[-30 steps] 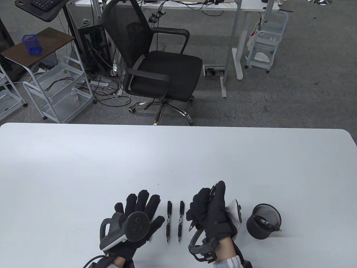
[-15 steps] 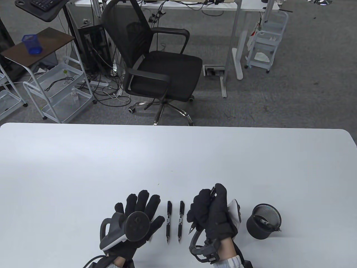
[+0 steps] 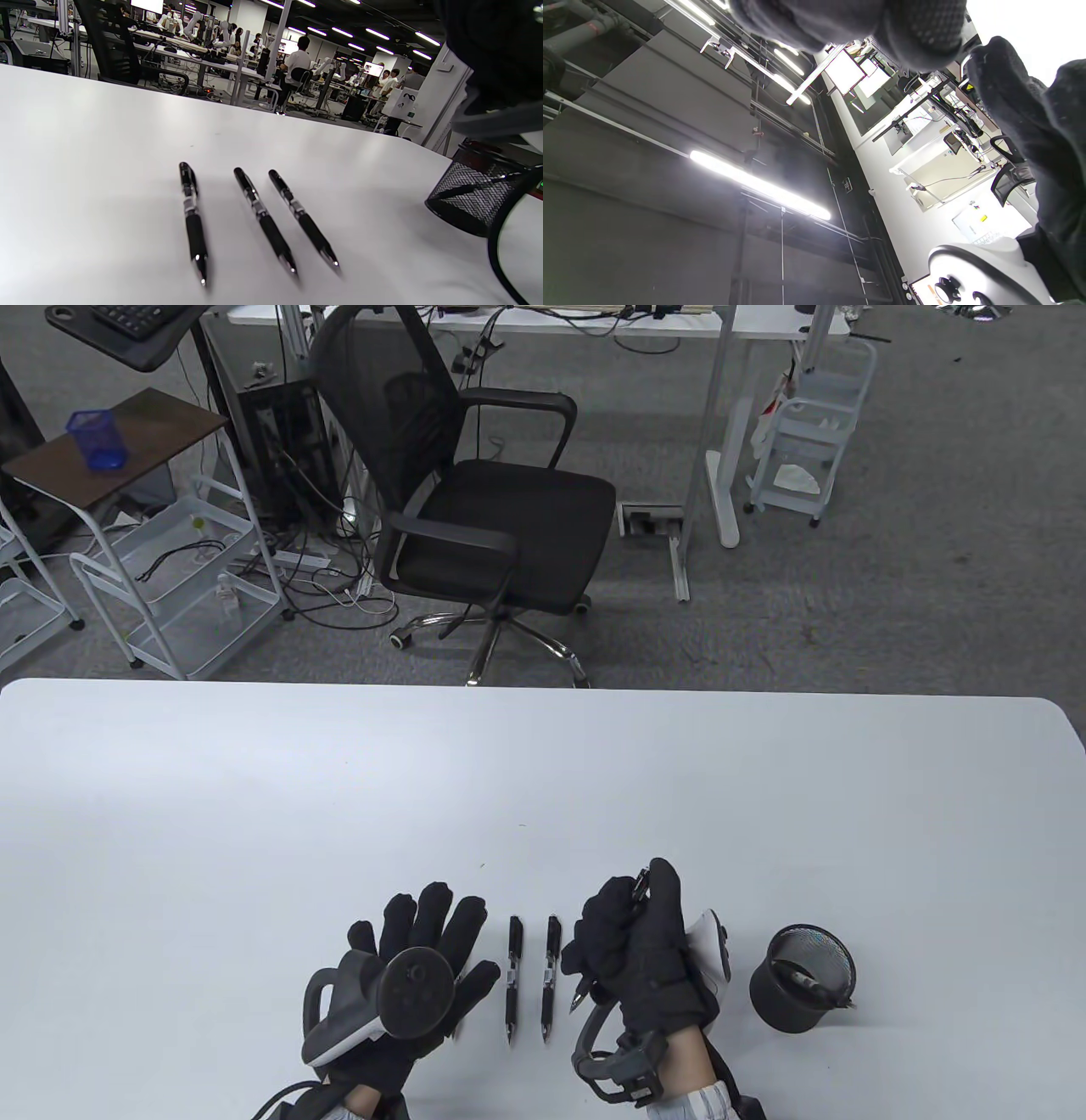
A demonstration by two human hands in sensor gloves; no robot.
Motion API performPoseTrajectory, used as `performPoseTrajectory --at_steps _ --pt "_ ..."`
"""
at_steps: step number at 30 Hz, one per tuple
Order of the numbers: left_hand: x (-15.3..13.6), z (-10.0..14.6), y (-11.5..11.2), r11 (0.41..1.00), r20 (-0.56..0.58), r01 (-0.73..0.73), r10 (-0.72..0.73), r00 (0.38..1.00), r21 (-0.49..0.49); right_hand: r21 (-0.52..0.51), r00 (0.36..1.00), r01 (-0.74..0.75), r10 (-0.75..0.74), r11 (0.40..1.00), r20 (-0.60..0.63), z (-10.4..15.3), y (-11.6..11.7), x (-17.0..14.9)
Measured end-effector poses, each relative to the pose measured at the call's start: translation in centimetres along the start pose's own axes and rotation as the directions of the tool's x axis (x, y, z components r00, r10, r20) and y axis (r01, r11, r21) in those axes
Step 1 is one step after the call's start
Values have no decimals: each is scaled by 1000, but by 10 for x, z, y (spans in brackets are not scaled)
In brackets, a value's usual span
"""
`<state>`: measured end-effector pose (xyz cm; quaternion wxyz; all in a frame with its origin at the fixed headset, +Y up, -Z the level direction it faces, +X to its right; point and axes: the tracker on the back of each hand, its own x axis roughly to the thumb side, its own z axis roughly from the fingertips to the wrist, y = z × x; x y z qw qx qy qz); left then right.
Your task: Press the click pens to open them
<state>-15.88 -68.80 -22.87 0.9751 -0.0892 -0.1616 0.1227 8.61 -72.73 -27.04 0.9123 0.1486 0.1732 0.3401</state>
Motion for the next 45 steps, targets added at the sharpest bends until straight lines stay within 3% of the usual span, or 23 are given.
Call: performPoseTrajectory --at_steps 5,9,11,16,22,31,38,40,42,45 --pt "0 0 0 1000 1 0 0 1000 1 15 991 -123 122 992 54 -1 8 8" --pt "0 0 0 1000 1 -2 2 1000 3 -6 948 -308 308 951 83 -1 16 17" --pt "0 1 0 1000 1 -3 3 1000 4 -45 907 -409 411 911 93 -1 20 22" --pt "-1 1 1 1000 1 -3 3 1000 6 -144 715 -680 694 719 88 1 27 32" --pt "-1 1 1 1000 1 -5 5 1000 7 -145 692 -711 721 688 22 -1 20 30" --pt "-2 1 1 1000 2 -8 8 1000 9 -172 558 -826 820 536 -125 -3 9 26" --pt "-2 1 1 1000 2 -9 9 1000 9 -209 357 -926 908 314 -219 -6 7 20" --pt "-2 1 1 1000 2 -9 9 1000 9 -201 279 -951 929 233 -244 -7 6 17" --pt "-2 1 1 1000 2 -9 9 1000 9 -205 162 -973 947 107 -278 -8 6 13" --pt "-2 1 1 1000 2 -9 9 1000 9 -196 70 -981 947 8 -314 -10 3 5"
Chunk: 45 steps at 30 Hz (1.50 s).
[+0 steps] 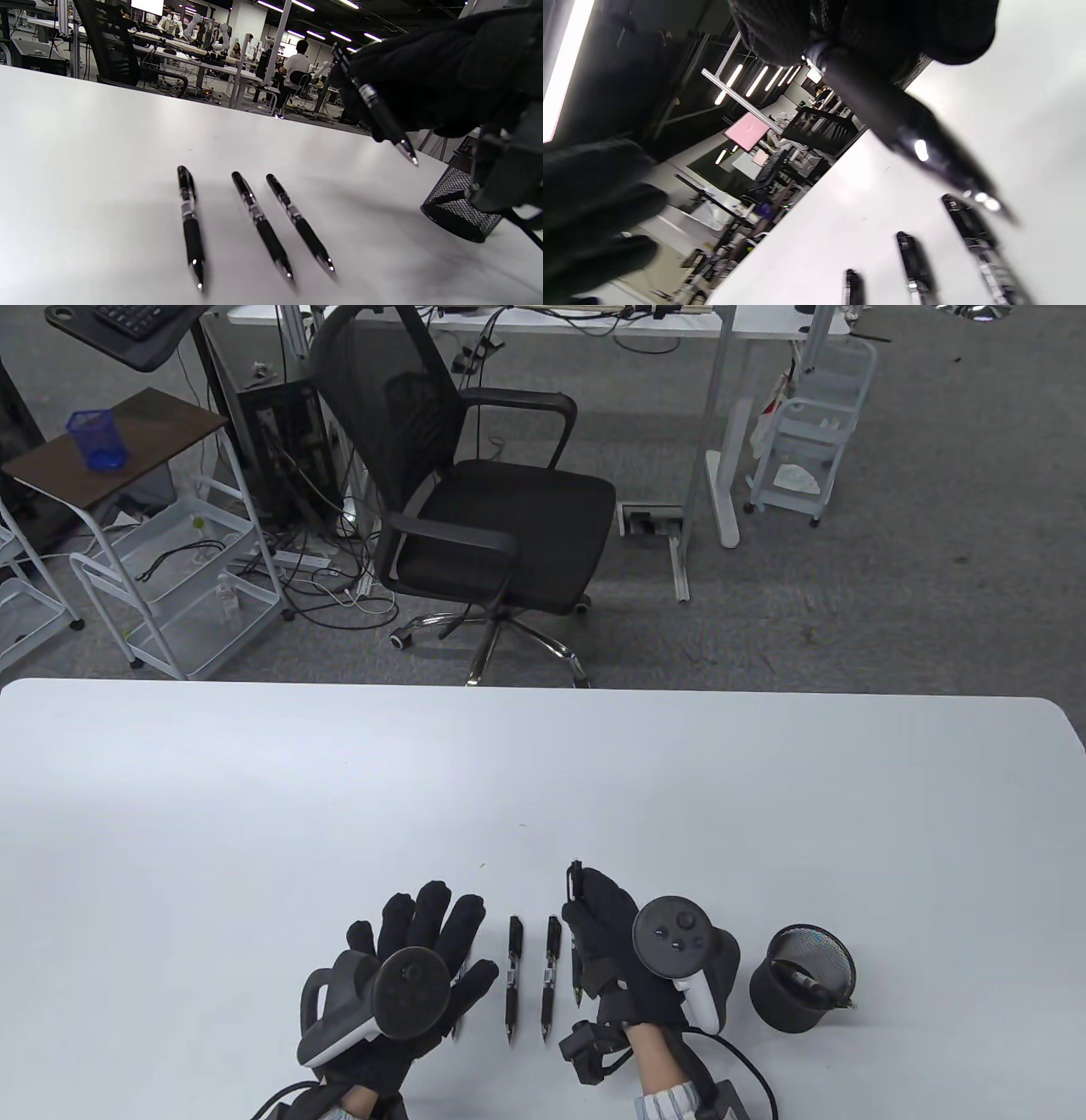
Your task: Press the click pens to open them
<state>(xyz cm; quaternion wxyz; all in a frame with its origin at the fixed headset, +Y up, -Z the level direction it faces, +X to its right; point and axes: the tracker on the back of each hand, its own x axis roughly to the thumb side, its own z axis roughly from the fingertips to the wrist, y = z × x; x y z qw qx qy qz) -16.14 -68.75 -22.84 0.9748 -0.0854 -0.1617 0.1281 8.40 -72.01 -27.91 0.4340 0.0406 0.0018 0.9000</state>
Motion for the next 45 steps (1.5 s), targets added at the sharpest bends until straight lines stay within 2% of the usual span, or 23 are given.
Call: performPoseTrajectory --at_steps 6,16,24,33,45 --pt "0 0 0 1000 5 -3 3 1000 0 23 981 -179 180 984 -75 -6 22 -15" --pt "0 1 1 1000 8 -8 8 1000 2 96 923 -317 331 943 -196 -13 44 -47" --pt "0 1 0 1000 9 -8 8 1000 -4 139 901 -343 367 929 -230 -17 52 -61" --pt "0 1 0 1000 8 -9 10 1000 -7 130 882 -380 401 916 -245 -18 52 -61" --pt "0 1 1 1000 8 -9 9 1000 -2 146 832 -473 495 869 -251 -17 58 -59"
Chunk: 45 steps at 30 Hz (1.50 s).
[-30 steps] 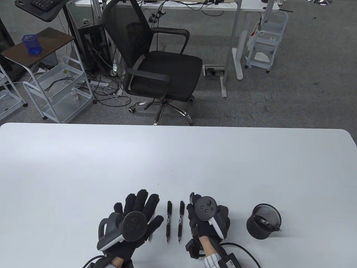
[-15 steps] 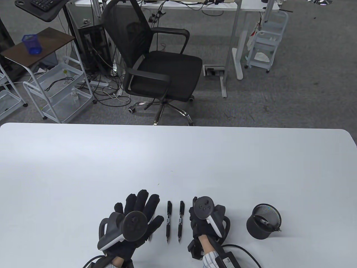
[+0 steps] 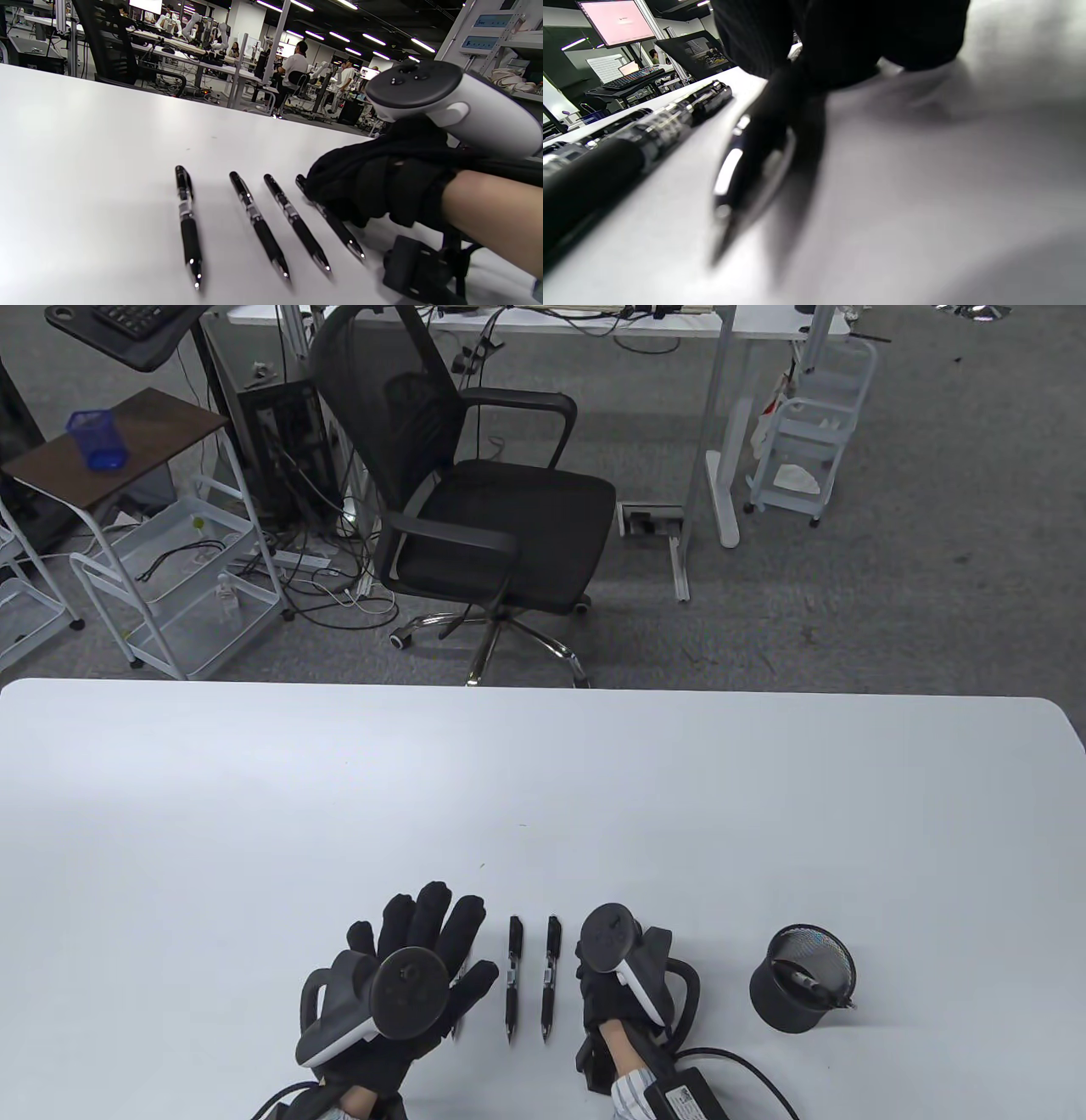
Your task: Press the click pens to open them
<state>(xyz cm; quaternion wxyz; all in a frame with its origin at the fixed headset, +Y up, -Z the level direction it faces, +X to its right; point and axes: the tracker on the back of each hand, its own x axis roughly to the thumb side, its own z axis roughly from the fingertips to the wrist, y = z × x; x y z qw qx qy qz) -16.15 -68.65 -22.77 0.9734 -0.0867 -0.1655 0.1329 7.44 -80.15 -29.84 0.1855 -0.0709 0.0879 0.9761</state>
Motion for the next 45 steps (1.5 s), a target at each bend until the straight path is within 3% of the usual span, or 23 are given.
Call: performPoseTrajectory --at_steps 8,13,18,22,27,30,34,39,45 --pt "0 1 0 1000 2 -1 1 1000 3 8 1000 9 -9 1000 -3 1 0 1" --pt "1 1 1 1000 4 0 0 1000 6 64 1000 14 -13 998 -21 8 -13 10" --pt "-1 2 2 1000 7 -11 11 1000 10 22 1000 -4 4 1000 6 21 -42 20" --pt "0 3 5 1000 12 -17 17 1000 20 13 998 52 -52 999 41 38 -74 25" --pt "1 3 4 1000 21 -22 22 1000 10 52 999 -30 29 998 33 55 -124 22" --pt "1 3 3 1000 25 -23 22 999 10 17 987 -162 162 987 -12 59 -156 10" --pt "1 4 4 1000 29 -29 29 999 12 61 942 -310 315 949 -119 61 -181 -23" --pt "1 4 4 999 35 -44 44 998 6 176 934 -266 299 948 -196 58 -184 -76" --pt "1 4 4 999 32 -40 39 999 11 252 920 -251 311 935 -237 63 -178 -113"
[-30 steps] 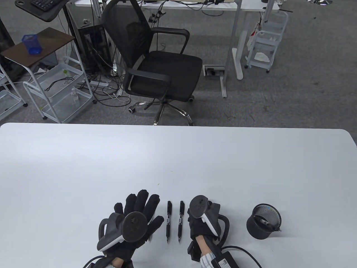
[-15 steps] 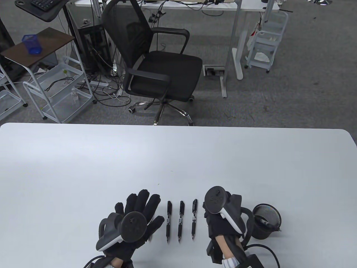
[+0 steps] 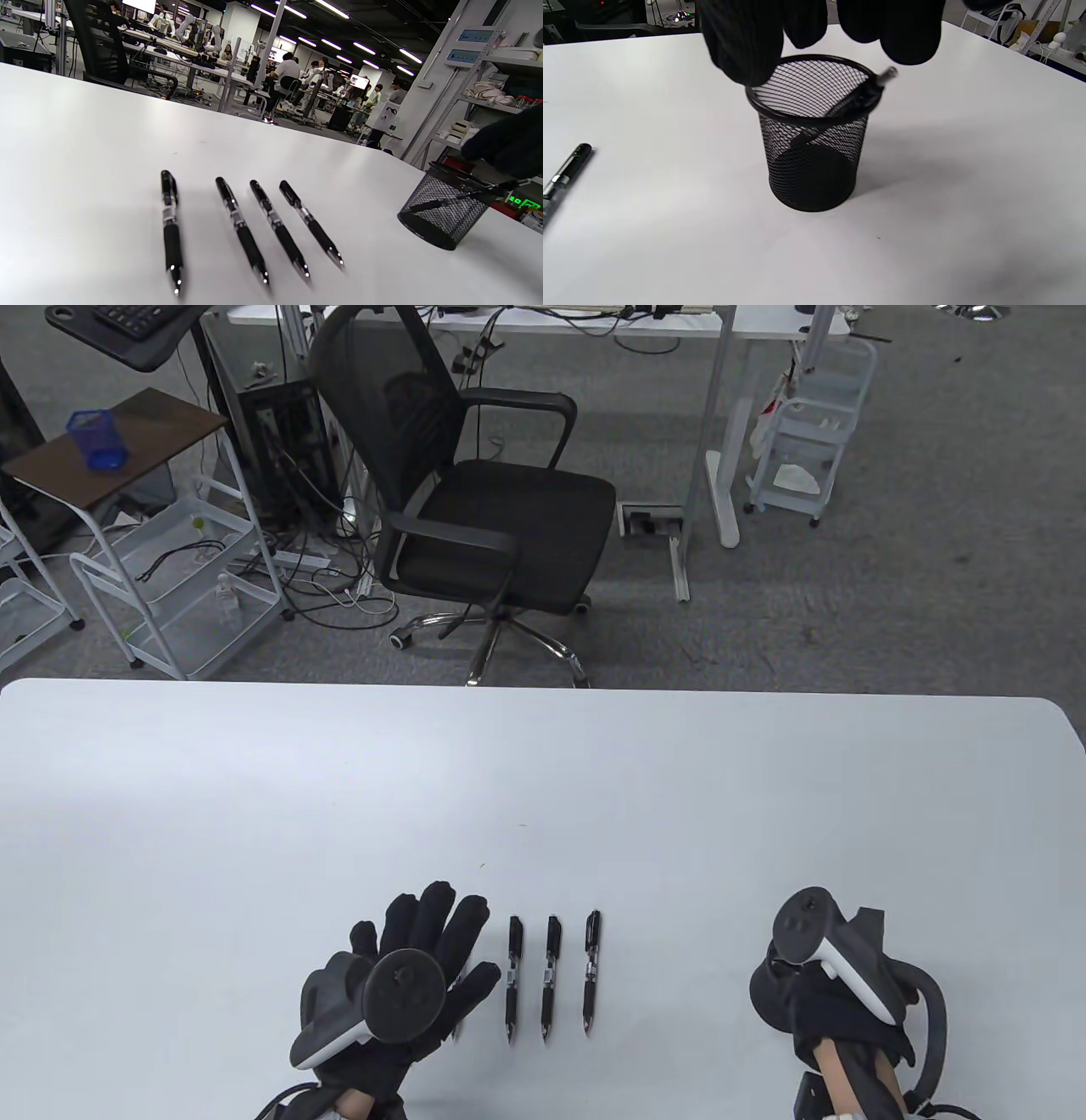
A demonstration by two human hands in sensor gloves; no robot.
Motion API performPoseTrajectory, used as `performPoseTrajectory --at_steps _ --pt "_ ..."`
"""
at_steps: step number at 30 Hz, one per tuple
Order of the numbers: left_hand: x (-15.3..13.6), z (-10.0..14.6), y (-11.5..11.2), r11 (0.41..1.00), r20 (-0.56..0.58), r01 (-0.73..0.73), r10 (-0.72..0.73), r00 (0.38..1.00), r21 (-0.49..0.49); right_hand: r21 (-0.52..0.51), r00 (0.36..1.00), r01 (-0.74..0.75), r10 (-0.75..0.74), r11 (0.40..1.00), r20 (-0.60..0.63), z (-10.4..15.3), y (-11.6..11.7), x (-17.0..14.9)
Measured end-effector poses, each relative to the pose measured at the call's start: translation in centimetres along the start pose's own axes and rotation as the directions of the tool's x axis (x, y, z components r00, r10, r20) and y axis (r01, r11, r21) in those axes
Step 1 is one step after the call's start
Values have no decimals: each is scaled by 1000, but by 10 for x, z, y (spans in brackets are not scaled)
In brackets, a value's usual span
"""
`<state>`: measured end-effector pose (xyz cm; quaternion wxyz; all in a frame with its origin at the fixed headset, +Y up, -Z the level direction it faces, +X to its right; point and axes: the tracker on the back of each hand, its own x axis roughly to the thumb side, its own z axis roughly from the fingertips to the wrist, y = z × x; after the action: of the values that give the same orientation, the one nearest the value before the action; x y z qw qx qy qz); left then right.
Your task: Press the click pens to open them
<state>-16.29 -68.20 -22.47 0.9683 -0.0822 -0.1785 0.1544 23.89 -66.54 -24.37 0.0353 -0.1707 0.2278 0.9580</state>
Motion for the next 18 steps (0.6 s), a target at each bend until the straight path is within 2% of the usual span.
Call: performPoseTrajectory --at_steps 8,16,18 --pt "0 0 0 1000 3 -3 3 1000 1 34 1000 -18 19 999 -7 0 9 -15" --pt "0 0 0 1000 4 0 0 1000 -3 -14 991 -128 127 992 -50 -7 21 -12" --pt "0 0 0 1000 4 -2 2 1000 -3 -55 990 -135 132 989 -58 -7 20 -12"
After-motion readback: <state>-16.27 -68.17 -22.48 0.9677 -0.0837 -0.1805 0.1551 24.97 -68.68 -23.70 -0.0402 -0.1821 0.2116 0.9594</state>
